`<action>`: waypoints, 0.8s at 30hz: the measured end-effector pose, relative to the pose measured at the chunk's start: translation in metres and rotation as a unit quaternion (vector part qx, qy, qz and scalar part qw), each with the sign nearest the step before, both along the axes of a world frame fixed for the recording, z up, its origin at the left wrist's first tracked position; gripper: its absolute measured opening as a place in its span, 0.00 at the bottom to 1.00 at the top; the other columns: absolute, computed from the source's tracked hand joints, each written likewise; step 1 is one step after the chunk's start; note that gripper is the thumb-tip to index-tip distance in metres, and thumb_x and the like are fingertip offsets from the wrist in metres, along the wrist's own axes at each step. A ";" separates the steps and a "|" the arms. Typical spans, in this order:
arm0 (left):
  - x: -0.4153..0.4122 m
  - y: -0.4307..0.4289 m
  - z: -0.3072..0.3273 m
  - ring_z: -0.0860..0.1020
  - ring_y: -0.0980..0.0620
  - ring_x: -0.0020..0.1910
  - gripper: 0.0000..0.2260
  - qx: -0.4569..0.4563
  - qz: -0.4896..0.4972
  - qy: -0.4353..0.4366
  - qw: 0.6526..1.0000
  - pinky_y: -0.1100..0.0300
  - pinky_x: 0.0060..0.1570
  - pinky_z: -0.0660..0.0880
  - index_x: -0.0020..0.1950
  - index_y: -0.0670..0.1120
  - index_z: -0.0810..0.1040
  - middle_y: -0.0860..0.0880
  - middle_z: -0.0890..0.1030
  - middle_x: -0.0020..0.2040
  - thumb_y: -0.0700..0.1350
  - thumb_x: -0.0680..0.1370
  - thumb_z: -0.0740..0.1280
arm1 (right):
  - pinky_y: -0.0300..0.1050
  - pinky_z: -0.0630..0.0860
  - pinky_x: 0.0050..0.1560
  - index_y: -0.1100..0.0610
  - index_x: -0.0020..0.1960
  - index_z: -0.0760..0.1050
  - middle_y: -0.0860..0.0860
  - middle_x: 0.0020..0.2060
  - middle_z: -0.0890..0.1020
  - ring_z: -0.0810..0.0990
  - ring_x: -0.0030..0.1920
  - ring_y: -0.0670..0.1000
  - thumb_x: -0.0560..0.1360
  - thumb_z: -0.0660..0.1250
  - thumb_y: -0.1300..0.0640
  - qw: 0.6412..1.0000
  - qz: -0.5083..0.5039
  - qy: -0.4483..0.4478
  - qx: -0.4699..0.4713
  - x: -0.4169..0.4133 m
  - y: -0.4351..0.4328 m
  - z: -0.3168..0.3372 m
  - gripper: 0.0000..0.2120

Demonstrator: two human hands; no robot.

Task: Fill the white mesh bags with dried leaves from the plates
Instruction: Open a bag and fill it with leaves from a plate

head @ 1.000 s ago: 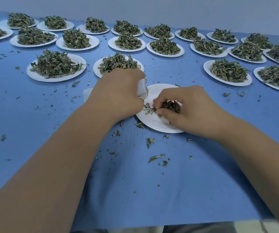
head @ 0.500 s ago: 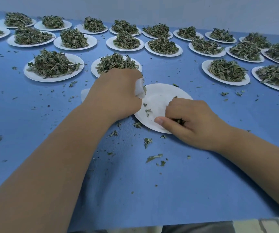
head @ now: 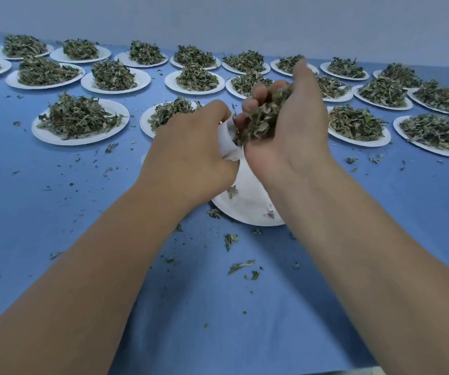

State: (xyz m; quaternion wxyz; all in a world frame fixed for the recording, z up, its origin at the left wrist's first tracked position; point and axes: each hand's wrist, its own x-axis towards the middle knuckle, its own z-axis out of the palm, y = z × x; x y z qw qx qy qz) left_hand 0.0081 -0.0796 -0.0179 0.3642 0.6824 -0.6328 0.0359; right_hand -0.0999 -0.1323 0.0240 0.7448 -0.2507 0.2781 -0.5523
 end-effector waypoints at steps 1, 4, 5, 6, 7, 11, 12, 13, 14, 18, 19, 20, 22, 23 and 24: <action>0.000 0.000 0.000 0.73 0.44 0.39 0.10 -0.003 0.002 0.008 1.000 0.54 0.34 0.67 0.46 0.53 0.71 0.52 0.75 0.37 0.52 0.66 0.63 | 0.40 0.70 0.30 0.54 0.37 0.66 0.52 0.29 0.76 0.73 0.26 0.51 0.83 0.59 0.45 1.000 -0.017 0.008 -0.005 0.006 0.003 0.002 0.20; 0.000 -0.002 0.000 0.73 0.48 0.36 0.08 -0.012 0.008 0.040 0.999 0.58 0.30 0.64 0.43 0.54 0.70 0.53 0.74 0.34 0.51 0.65 0.63 | 0.42 0.76 0.31 0.56 0.41 0.68 0.52 0.33 0.80 0.84 0.32 0.52 0.85 0.57 0.48 0.997 -0.036 0.060 -0.042 0.017 0.010 0.001 0.17; 0.001 -0.003 0.000 0.74 0.52 0.36 0.09 -0.017 0.011 0.052 0.998 0.59 0.30 0.64 0.44 0.54 0.72 0.54 0.75 0.34 0.51 0.66 0.64 | 0.43 0.77 0.33 0.57 0.42 0.68 0.53 0.35 0.81 0.86 0.34 0.52 0.85 0.56 0.49 0.995 -0.035 0.073 -0.058 0.019 0.012 -0.001 0.17; 0.002 -0.004 0.000 0.74 0.55 0.37 0.09 -0.021 0.011 0.061 0.998 0.60 0.30 0.65 0.46 0.55 0.73 0.55 0.75 0.34 0.51 0.66 0.65 | 0.45 0.78 0.36 0.57 0.41 0.69 0.53 0.37 0.81 0.87 0.36 0.52 0.86 0.56 0.50 0.992 -0.037 0.088 -0.078 0.021 0.013 -0.003 0.17; 0.003 -0.005 0.000 0.75 0.56 0.37 0.10 -0.024 0.010 0.069 0.997 0.60 0.30 0.65 0.47 0.56 0.74 0.55 0.76 0.35 0.51 0.66 0.65 | 0.46 0.80 0.38 0.57 0.41 0.69 0.54 0.39 0.81 0.88 0.38 0.52 0.86 0.55 0.52 0.989 -0.043 0.103 -0.098 0.022 0.013 -0.005 0.17; 0.005 -0.007 -0.002 0.75 0.57 0.36 0.08 -0.020 0.002 0.086 0.996 0.62 0.30 0.62 0.42 0.59 0.70 0.57 0.76 0.34 0.50 0.67 0.67 | 0.52 0.84 0.50 0.59 0.49 0.72 0.55 0.50 0.83 0.88 0.42 0.51 0.85 0.56 0.61 0.975 -0.055 0.144 -0.162 0.022 0.016 -0.014 0.09; 0.006 -0.007 -0.002 0.74 0.60 0.35 0.08 -0.019 -0.002 0.092 0.996 0.66 0.29 0.61 0.39 0.58 0.69 0.59 0.76 0.33 0.50 0.66 0.67 | 0.53 0.84 0.53 0.58 0.51 0.72 0.53 0.50 0.83 0.88 0.43 0.50 0.85 0.55 0.63 0.970 -0.057 0.152 -0.179 0.022 0.016 -0.017 0.08; 0.006 -0.007 -0.001 0.73 0.62 0.34 0.08 -0.019 -0.007 0.099 0.995 0.68 0.28 0.61 0.37 0.57 0.67 0.61 0.75 0.33 0.49 0.66 0.66 | 0.53 0.83 0.55 0.57 0.52 0.72 0.52 0.51 0.83 0.88 0.45 0.50 0.84 0.55 0.65 0.965 -0.058 0.164 -0.197 0.022 0.016 -0.019 0.09; 0.006 -0.008 -0.001 0.72 0.64 0.33 0.08 -0.017 -0.008 0.096 0.995 0.69 0.28 0.62 0.35 0.56 0.65 0.61 0.75 0.32 0.49 0.66 0.65 | 0.53 0.82 0.57 0.55 0.52 0.73 0.52 0.52 0.83 0.88 0.47 0.48 0.84 0.54 0.67 0.958 -0.057 0.181 -0.215 0.021 0.016 -0.020 0.11; 0.004 -0.008 -0.003 0.70 0.61 0.31 0.07 0.006 0.008 0.013 1.000 0.66 0.28 0.60 0.35 0.52 0.62 0.54 0.69 0.29 0.49 0.66 0.61 | 0.47 0.76 0.66 0.54 0.59 0.75 0.47 0.60 0.82 0.81 0.61 0.42 0.79 0.53 0.72 0.904 -0.019 0.320 -0.282 0.015 0.015 -0.023 0.20; 0.003 -0.007 -0.003 0.69 0.59 0.30 0.05 -0.001 0.005 0.023 1.000 0.65 0.27 0.58 0.36 0.51 0.64 0.53 0.69 0.29 0.49 0.65 0.60 | 0.44 0.76 0.66 0.53 0.61 0.75 0.45 0.62 0.81 0.78 0.63 0.39 0.80 0.53 0.71 0.891 -0.007 0.351 -0.286 0.014 0.015 -0.023 0.20; 0.003 -0.006 -0.003 0.70 0.57 0.30 0.05 -0.008 0.001 0.031 0.999 0.62 0.28 0.60 0.37 0.51 0.66 0.53 0.70 0.29 0.49 0.65 0.59 | 0.43 0.76 0.65 0.51 0.62 0.75 0.43 0.61 0.81 0.77 0.62 0.37 0.81 0.54 0.68 0.880 0.005 0.379 -0.287 0.012 0.016 -0.022 0.19; 0.002 -0.006 -0.003 0.72 0.55 0.32 0.05 -0.013 -0.003 0.015 1.000 0.59 0.28 0.62 0.40 0.52 0.69 0.53 0.72 0.30 0.49 0.65 0.58 | 0.41 0.78 0.57 0.48 0.61 0.77 0.39 0.55 0.82 0.79 0.55 0.34 0.85 0.55 0.54 0.864 0.040 0.420 -0.276 0.009 0.018 -0.019 0.13; 0.003 -0.007 -0.003 0.73 0.55 0.33 0.05 -0.007 -0.001 0.000 1.000 0.59 0.28 0.63 0.40 0.52 0.69 0.54 0.73 0.31 0.49 0.66 0.58 | 0.38 0.77 0.53 0.46 0.59 0.77 0.40 0.52 0.83 0.79 0.50 0.34 0.85 0.54 0.46 0.858 0.066 0.433 -0.270 0.008 0.021 -0.016 0.14; 0.003 -0.010 -0.004 0.73 0.54 0.33 0.04 0.000 0.003 -0.014 1.000 0.58 0.29 0.64 0.39 0.53 0.68 0.54 0.73 0.31 0.50 0.67 0.58 | 0.37 0.75 0.53 0.44 0.58 0.76 0.42 0.52 0.83 0.79 0.49 0.34 0.84 0.51 0.39 0.848 0.094 0.445 -0.272 0.006 0.022 -0.014 0.18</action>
